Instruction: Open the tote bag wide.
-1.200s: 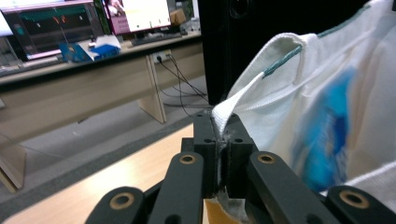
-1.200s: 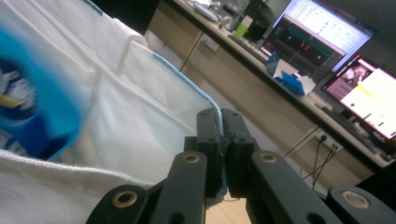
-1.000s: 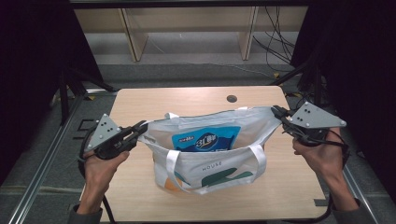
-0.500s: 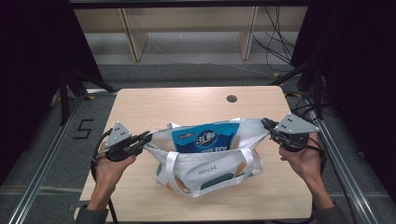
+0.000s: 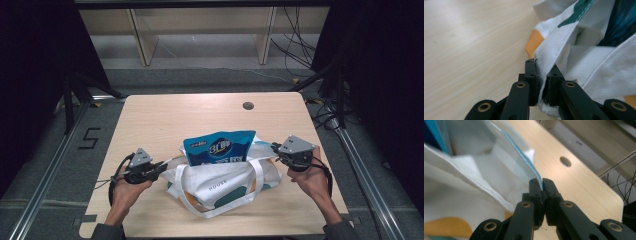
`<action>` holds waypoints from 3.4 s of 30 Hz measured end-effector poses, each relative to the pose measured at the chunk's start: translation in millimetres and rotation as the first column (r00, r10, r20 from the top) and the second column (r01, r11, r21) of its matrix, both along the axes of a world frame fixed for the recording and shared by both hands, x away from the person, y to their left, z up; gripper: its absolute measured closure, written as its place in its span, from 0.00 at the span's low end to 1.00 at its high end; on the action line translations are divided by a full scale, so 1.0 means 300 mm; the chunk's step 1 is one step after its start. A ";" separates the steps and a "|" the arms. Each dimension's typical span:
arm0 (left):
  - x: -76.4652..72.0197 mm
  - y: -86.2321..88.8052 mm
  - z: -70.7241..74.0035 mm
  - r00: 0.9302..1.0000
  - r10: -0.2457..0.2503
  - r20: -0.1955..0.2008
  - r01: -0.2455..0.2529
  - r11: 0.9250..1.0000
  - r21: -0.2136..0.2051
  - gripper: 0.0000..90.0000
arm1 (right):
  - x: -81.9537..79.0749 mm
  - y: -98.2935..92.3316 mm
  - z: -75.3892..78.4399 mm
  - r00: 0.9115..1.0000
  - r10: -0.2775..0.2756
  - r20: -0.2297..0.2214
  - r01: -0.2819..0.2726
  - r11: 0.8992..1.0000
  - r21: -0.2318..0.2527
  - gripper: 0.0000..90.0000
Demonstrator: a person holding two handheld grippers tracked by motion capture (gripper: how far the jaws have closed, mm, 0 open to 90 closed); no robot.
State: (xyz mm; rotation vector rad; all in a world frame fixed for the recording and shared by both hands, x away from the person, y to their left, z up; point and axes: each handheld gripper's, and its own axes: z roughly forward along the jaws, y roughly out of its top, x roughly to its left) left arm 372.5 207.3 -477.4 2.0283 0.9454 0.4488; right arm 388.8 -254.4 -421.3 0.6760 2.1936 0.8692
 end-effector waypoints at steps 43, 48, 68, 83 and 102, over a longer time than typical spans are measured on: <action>0.044 -0.002 0.016 0.997 0.021 -0.071 -0.024 0.999 -0.041 0.48 | 0.104 -0.033 -0.085 0.980 -0.030 -0.196 0.062 0.985 0.159 0.58; 0.042 -0.059 0.073 1.000 -0.021 -0.021 0.020 0.999 -0.029 0.44 | 0.031 -0.015 0.036 0.986 0.082 -0.149 -0.032 0.951 0.307 0.55; 0.148 -0.164 0.065 0.994 -0.108 -0.013 0.108 0.994 -0.001 0.83 | -0.071 0.155 -0.034 0.903 0.317 -0.290 -0.289 0.948 0.135 0.83; 0.342 -0.147 -0.110 0.977 0.073 -0.203 -0.083 0.996 -0.040 0.93 | -0.162 0.227 -0.245 0.863 0.323 -0.388 -0.376 0.924 -0.066 0.90; 0.005 -0.164 0.145 0.987 -0.134 -0.090 0.110 0.966 -0.233 0.49 | -0.132 0.103 0.066 0.952 0.252 -0.174 -0.199 0.941 0.273 0.47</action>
